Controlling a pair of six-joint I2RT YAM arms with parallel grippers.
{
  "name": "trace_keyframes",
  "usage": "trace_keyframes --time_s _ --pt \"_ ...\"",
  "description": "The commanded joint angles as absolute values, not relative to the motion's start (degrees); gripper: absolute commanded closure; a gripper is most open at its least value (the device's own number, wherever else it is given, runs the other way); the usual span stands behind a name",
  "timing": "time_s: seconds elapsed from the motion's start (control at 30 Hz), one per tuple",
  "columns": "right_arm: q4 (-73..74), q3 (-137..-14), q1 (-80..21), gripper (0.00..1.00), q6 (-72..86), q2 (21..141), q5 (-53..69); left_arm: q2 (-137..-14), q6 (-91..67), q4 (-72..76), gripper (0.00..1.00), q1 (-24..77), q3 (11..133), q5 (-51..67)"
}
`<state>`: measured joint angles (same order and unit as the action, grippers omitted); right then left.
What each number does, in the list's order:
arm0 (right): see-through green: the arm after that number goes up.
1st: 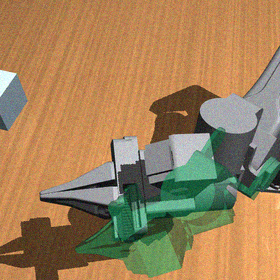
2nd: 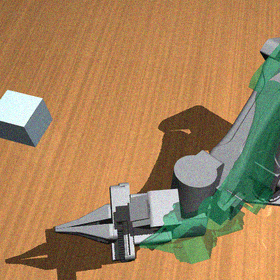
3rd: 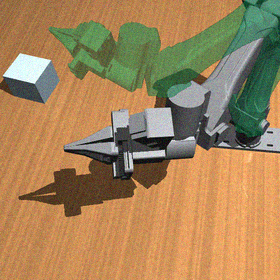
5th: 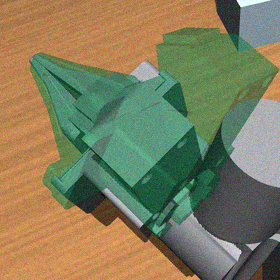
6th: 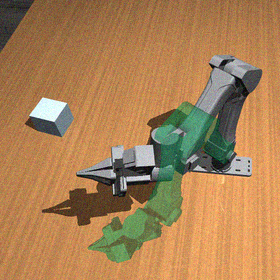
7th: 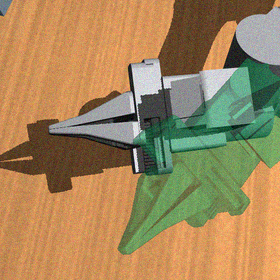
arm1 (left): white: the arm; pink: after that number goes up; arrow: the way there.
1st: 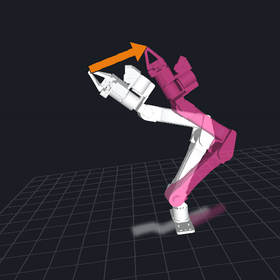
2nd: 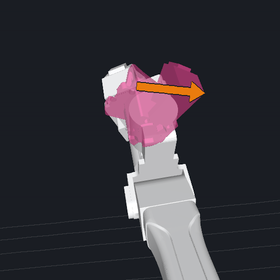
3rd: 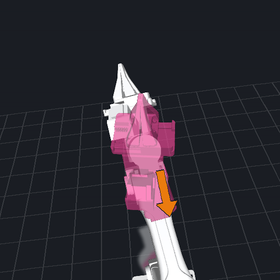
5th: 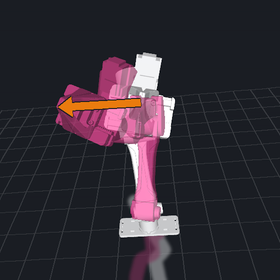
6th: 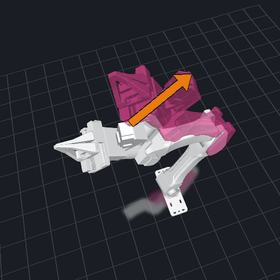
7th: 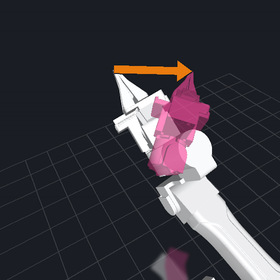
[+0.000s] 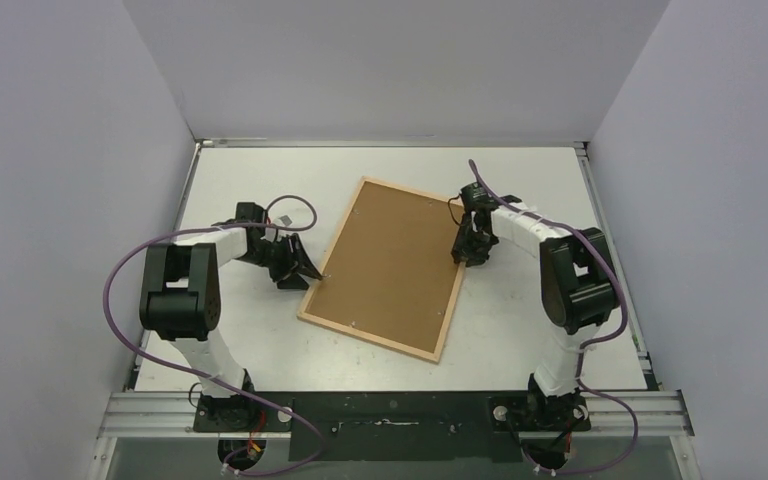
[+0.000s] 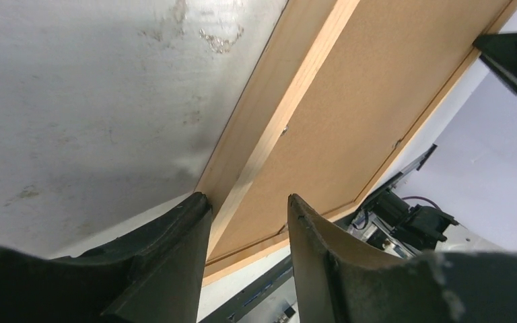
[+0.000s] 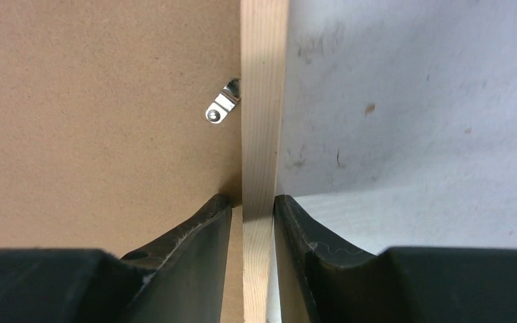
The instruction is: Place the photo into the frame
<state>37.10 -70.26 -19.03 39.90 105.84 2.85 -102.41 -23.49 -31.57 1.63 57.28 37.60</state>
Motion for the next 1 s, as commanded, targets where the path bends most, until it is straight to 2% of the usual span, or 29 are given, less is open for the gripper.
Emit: trace_keyframes --time_s 0.0,0.23,0.4,0.57,0.73,0.83,0.97 --pt "34.21 -75.44 -17.67 0.72 37.1 108.83 6.41 -100.16 -26.11 -27.19 0.57 2.73 53.53 46.86" --pt "40.91 -85.43 -15.85 0.66 34.63 112.7 1.09 -96.64 -27.65 -24.63 0.57 5.73 49.61 48.33" --pt "45.98 -91.8 -15.98 0.55 33.85 111.09 -3.33 -89.62 -26.91 -28.79 0.45 4.98 49.31 41.16" --pt "48.93 -95.65 -19.96 0.51 32.85 107.32 -8.2 -81.36 -24.54 -36.02 0.32 3.02 52.75 29.3" --pt "54.94 -98.55 -25.55 0.62 36.85 107.98 -12.23 -74.36 -24.17 -38.81 0.28 1.87 53.87 21.15" --pt "51.62 -92.0 -27.7 0.67 39.56 104.38 -10.9 -73.36 -24.1 -38.98 0.28 1.51 53.75 21.12" --pt "49.03 -83.0 -28.06 0.67 43.33 100.91 -7.31 -73.86 -24.82 -37.62 0.29 1.41 52.27 23.86"
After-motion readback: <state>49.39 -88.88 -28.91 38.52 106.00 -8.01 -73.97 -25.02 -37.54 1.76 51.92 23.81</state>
